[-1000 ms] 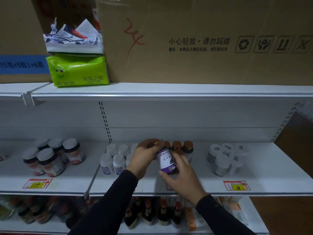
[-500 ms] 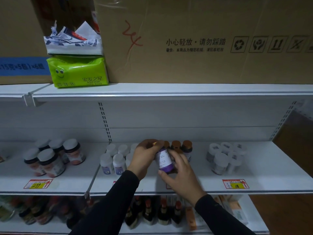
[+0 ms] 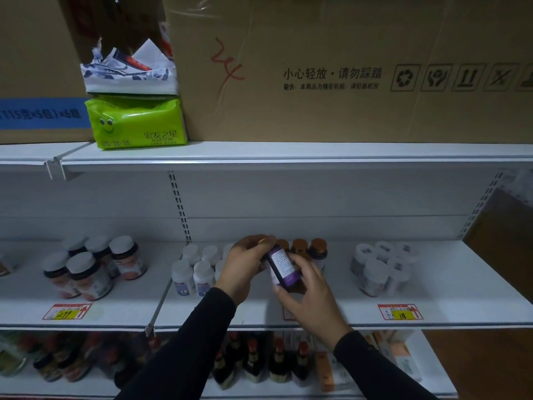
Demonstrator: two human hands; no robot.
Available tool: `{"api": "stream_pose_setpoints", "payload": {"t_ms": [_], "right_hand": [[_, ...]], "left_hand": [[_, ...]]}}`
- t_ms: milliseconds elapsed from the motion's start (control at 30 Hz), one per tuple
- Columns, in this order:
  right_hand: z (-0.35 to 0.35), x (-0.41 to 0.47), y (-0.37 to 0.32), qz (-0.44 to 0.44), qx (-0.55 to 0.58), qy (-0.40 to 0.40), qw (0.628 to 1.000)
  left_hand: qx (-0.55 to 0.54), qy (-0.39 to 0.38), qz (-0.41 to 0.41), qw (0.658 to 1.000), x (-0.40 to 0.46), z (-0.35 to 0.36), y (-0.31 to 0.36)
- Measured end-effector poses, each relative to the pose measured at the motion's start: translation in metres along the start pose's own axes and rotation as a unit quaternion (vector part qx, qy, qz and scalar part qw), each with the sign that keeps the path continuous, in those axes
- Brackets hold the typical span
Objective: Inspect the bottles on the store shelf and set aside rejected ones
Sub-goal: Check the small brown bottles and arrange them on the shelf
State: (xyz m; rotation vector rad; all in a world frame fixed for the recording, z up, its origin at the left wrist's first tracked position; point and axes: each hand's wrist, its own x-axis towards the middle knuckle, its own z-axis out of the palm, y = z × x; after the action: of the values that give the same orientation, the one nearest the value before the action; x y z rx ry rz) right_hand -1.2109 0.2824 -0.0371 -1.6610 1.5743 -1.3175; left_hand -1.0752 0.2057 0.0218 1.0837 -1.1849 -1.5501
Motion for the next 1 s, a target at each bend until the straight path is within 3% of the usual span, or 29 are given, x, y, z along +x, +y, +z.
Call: {"api": "stream_pose_setpoints", "payload": {"t_ms": [200, 400, 667, 1000], "right_hand": [[0.0005, -0.0018, 0.0013, 0.016, 0.021, -0.020, 0.999], [0.0029, 0.0022, -0.0016, 0.010, -0.012, -0.004, 1.000], [0.0045, 0.0047, 0.0021, 0.049, 0.094, -0.001, 0.994], [0.0013, 0.0068, -0.0006, 0.024, 0.041, -0.035, 0.998]], "left_hand": [[0.001, -0.022, 0.001, 1.000, 0.0001, -0.0035, 0.0050], [0.004, 0.006, 0.002, 1.000, 0.0021, -0.0052, 0.0024], [-0.012, -0.037, 0.006, 0.999, -0.0032, -0.0048, 0.0094], [-0.009, 0.017, 0.027, 0.999, 0.0027, -0.0050, 0.0072]]}}
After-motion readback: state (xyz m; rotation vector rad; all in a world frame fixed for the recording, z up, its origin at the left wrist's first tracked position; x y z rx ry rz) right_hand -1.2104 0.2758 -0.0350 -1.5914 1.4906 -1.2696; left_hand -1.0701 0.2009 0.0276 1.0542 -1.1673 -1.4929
